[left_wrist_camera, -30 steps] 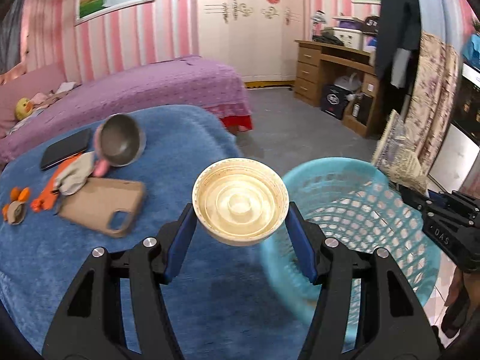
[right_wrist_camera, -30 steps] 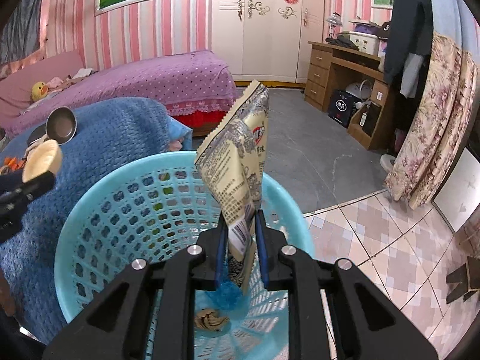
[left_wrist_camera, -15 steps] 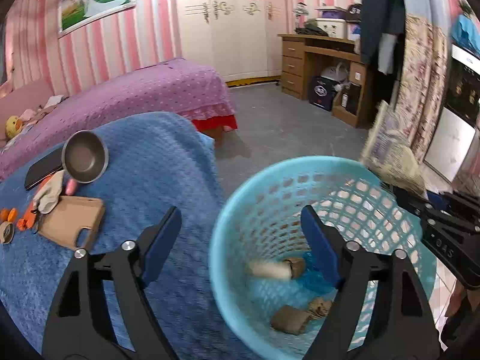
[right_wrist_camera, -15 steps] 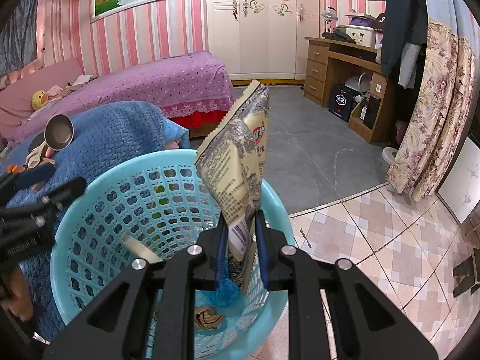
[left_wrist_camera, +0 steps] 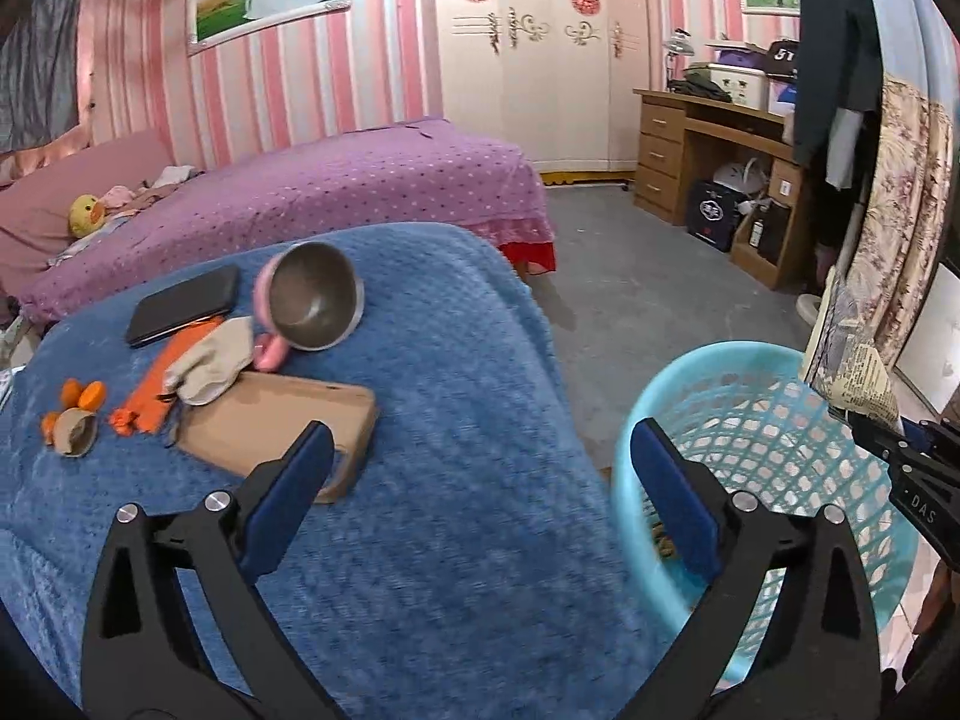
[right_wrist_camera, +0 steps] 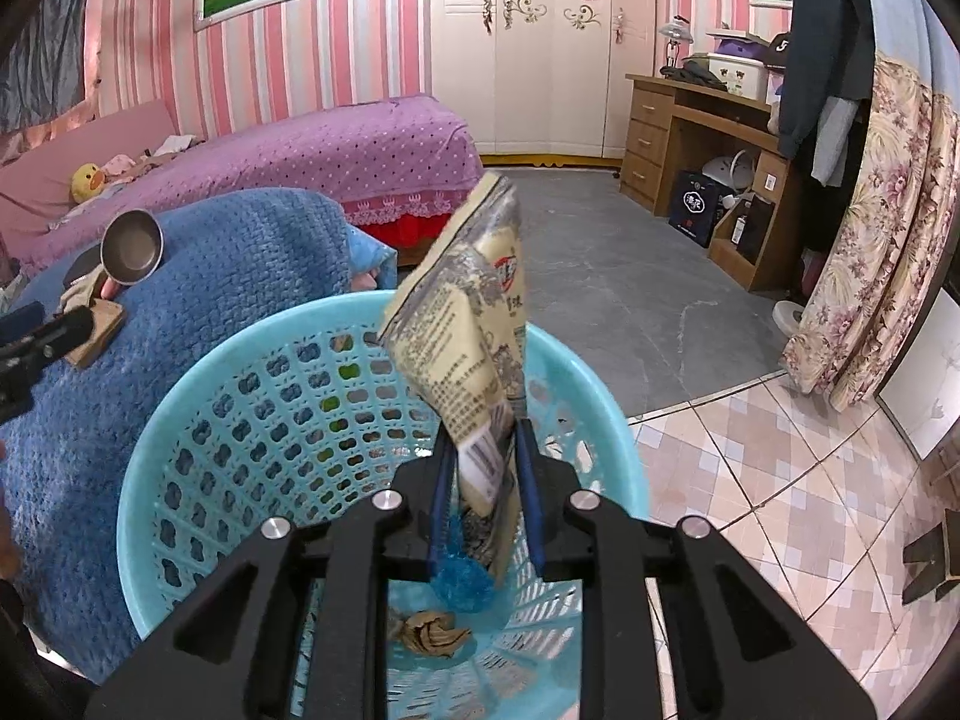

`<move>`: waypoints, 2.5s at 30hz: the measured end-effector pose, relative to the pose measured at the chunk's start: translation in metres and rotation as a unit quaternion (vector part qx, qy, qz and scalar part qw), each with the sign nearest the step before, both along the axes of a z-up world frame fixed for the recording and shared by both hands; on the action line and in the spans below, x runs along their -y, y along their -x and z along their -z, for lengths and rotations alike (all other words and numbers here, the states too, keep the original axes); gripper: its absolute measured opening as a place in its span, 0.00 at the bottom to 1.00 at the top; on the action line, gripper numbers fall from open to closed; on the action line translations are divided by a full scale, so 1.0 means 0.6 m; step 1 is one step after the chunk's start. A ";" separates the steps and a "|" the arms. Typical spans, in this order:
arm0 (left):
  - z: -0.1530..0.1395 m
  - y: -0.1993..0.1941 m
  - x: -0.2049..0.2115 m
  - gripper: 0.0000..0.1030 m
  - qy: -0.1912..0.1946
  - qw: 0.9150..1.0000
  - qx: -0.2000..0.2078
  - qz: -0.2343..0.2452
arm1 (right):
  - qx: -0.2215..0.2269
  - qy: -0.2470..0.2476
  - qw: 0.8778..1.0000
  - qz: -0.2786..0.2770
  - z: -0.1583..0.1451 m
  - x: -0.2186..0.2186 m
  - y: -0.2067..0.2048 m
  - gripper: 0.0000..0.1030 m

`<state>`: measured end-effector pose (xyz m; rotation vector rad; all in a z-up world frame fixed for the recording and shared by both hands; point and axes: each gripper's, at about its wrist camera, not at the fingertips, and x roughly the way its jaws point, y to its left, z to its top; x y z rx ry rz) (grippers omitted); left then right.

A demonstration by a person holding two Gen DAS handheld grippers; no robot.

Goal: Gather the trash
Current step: 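Open the left tool to drop the lid while the right tool releases the snack bag, then move both tools back over the blanket toward the paper tube and cloth, then grasp the brown paper tube with the left tool while the right tool grasps the beige cloth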

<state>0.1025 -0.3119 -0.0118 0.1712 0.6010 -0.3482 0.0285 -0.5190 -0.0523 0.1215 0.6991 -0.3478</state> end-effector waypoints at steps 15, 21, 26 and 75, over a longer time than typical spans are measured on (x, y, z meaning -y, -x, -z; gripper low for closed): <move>-0.025 -0.008 -0.126 0.94 0.002 0.999 0.012 -0.045 | 0.010 0.025 0.998 0.049 -0.024 -0.056 -0.023 0.92; -0.038 -0.021 -0.192 0.95 -0.011 0.997 0.024 -0.075 | 0.030 0.013 0.999 0.036 -0.048 -0.108 -0.047 0.94; -0.039 -0.035 -0.257 0.95 -0.016 0.995 0.030 -0.098 | 0.037 0.011 0.999 0.018 -0.056 -0.152 -0.069 0.94; 0.073 -0.264 -0.543 0.76 0.038 0.979 -0.116 -0.163 | 0.003 0.012 0.993 -0.116 -0.027 -0.458 -0.288 0.94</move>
